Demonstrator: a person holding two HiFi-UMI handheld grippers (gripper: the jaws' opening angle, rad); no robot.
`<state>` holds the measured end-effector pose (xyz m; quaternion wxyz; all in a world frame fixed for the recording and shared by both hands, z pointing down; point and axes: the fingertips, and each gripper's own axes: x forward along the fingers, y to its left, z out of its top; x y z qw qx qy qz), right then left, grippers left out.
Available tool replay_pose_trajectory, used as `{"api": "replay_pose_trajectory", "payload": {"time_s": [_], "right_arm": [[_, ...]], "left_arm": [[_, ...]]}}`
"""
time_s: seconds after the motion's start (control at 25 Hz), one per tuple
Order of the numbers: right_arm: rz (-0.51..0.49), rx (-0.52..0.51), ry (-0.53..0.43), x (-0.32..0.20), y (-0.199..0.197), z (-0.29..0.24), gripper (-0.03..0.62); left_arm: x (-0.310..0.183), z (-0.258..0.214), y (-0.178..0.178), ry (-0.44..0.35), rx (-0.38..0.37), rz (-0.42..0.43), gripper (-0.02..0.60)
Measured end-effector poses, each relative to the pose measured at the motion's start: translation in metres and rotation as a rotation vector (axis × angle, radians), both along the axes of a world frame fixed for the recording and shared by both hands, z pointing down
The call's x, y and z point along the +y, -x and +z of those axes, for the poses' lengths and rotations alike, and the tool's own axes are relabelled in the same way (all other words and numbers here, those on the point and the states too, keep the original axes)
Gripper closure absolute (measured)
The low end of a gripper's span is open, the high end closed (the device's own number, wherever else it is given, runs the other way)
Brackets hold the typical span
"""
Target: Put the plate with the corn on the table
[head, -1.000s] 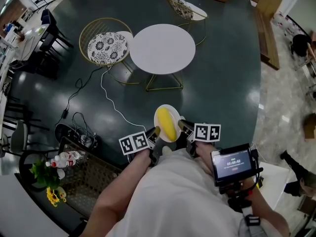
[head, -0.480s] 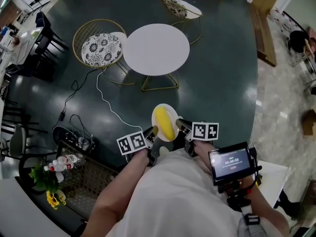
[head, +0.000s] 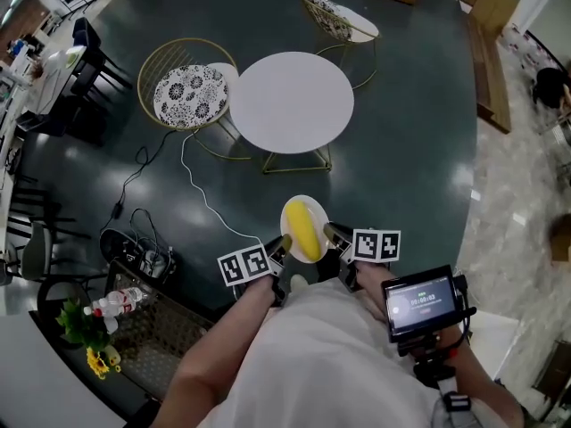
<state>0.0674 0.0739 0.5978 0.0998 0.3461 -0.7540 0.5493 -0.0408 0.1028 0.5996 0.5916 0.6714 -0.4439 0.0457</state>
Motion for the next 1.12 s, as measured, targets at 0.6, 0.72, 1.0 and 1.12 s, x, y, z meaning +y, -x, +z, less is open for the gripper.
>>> {"api": "replay_pose_trajectory", "payload": {"time_s": [0.6,0.72,1.0,1.12], "right_arm": [[-0.010,-0.004,0.025,-0.087,-0.002,0.007,0.553],[-0.015,-0.010,0.031,-0.101,-0.003,0.005,0.553],[-0.048,-0.018,0.028,-0.141,-0.009,0.004,0.553],[-0.075,-0.017,0.019,-0.160,-0.013,0.004,0.553]], "left_arm": [[-0.086,0.003,-0.002,0.021,-0.026,-0.001,0.549],[-0.100,0.000,-0.003,0.025,-0.032,-0.007,0.548],[-0.135,0.001,-0.010,0.042,-0.030,-0.044,0.548],[-0.152,0.002,-0.016,0.043,-0.034,-0.062,0.548]]}}
